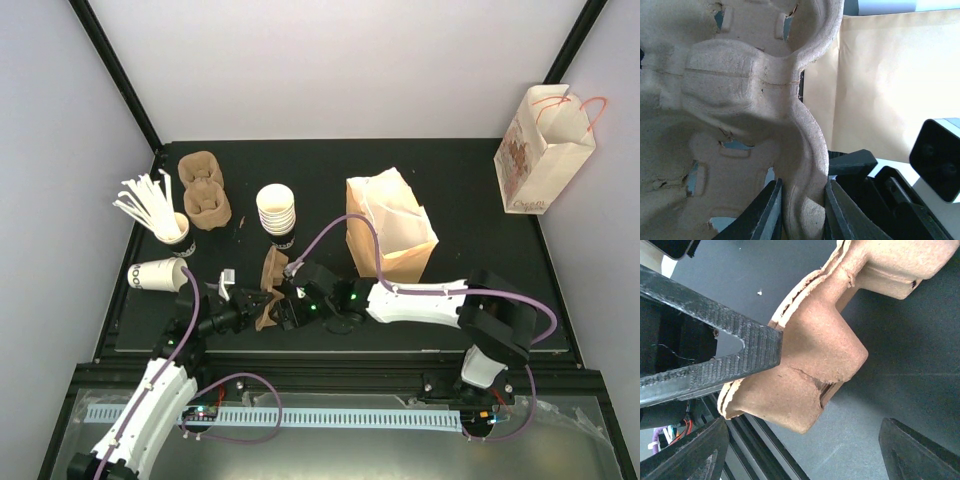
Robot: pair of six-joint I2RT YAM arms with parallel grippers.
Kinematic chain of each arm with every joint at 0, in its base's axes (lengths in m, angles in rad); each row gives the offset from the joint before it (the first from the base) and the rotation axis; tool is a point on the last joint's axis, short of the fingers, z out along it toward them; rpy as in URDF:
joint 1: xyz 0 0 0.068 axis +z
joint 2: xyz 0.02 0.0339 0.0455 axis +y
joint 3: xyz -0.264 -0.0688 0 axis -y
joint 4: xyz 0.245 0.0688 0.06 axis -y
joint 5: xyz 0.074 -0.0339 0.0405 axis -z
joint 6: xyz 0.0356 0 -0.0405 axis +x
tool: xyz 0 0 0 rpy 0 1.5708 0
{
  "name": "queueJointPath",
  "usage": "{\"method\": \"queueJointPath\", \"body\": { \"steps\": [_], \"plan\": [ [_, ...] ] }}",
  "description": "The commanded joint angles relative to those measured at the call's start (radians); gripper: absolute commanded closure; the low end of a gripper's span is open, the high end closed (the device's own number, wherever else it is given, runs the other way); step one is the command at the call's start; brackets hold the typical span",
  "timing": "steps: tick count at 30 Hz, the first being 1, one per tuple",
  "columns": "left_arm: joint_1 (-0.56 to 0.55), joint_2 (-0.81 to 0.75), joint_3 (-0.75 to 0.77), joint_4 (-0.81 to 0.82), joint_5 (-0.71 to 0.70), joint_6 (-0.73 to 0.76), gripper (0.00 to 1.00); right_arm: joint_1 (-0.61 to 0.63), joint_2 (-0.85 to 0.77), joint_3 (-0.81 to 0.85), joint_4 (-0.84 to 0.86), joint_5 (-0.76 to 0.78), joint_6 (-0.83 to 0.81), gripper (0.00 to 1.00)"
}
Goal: Pack the takeout coffee
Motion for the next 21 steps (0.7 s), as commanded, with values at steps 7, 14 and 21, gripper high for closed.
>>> {"method": "queueJointPath", "body": {
  "steps": [7,14,21],
  "plan": [
    [-0.003,0.013,-0.013,0.05,0.038,-0.039,0.77,0.006,0.044,0.03,0.067,-0.024,0.004,0.07],
    [-0.003,0.02,-0.014,0.07,0.048,-0.055,0.76,0.006,0.077,0.034,0.026,0.039,0.007,0.1],
    [-0.003,0.03,-0.014,0.08,0.055,-0.063,0.75,0.006,0.04,-0.011,0.0,0.136,-0.006,0.3]
  ]
}}
